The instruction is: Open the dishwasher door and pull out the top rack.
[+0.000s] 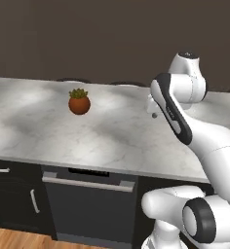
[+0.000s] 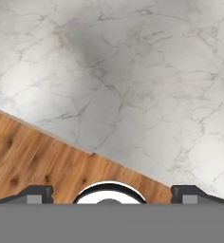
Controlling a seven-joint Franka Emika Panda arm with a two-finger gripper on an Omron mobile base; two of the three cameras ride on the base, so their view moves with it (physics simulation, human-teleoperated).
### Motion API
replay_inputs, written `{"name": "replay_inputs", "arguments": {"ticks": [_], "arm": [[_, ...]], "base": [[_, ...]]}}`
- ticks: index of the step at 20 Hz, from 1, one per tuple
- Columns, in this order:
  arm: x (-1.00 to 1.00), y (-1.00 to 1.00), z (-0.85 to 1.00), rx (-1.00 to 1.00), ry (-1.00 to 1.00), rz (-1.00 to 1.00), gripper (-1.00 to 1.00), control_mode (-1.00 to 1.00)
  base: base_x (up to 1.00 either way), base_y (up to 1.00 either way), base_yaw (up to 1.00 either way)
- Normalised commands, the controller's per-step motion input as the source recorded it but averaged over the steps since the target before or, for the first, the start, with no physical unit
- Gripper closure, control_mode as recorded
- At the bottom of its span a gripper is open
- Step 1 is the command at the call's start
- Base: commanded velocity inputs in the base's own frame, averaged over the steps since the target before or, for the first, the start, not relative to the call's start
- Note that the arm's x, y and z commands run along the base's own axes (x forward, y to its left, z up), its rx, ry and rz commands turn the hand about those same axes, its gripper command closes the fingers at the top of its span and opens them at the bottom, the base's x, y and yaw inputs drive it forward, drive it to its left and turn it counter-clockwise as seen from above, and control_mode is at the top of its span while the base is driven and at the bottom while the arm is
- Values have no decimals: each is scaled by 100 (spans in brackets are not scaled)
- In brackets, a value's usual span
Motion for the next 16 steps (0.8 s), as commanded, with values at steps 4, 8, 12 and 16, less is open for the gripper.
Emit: {"name": "replay_inputs", "arguments": {"ticks": [4,8,12,16], "arm": [[0,0,0,0,0,0,-100,100],[0,0,0,0,0,0,-100,100],[0,0,0,0,0,0,-100,100],[0,0,0,0,0,0,-100,100]], "base": [[-15,-13,33],[-18,-15,32],[-20,-17,31],[-24,-18,32]]}}
